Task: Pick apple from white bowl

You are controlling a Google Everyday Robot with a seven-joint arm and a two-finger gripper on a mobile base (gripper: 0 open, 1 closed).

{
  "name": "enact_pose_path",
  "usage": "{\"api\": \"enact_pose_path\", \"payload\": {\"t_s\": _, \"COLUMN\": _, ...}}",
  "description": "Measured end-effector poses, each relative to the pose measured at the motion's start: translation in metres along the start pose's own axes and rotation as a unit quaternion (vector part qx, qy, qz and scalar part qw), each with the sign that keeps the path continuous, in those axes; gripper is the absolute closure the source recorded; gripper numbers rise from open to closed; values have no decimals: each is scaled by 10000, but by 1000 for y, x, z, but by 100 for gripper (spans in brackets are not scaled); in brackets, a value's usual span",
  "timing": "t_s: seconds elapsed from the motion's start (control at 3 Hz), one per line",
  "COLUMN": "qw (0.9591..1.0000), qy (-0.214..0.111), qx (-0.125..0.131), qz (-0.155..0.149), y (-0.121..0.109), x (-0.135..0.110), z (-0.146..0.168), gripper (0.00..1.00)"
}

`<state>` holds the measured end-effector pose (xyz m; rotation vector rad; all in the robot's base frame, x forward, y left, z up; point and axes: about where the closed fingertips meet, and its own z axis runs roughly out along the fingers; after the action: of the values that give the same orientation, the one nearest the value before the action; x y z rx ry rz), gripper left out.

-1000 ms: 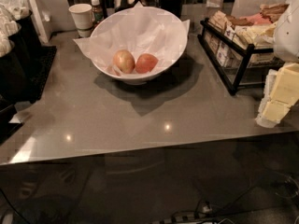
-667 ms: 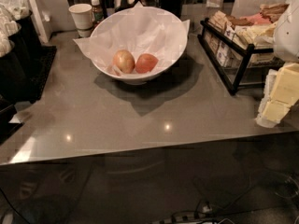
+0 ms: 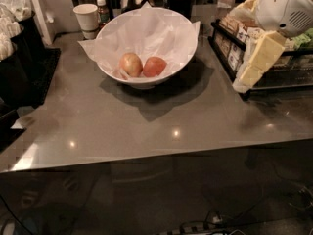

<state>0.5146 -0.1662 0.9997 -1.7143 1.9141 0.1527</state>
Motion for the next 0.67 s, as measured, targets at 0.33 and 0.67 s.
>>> {"api": "enact_pose_path", "payload": {"t_s": 0.33, "qw": 9967, "qy": -730, "qx": -105, "qz": -333, "y": -36, "x": -49, "z": 8, "gripper": 0}}
{"api": "enact_pose_path", "payload": {"t_s": 0.67, "qw": 9959, "qy": -821, "qx": 57, "qz": -371, "y": -44, "x": -56, "z": -3, "gripper": 0}}
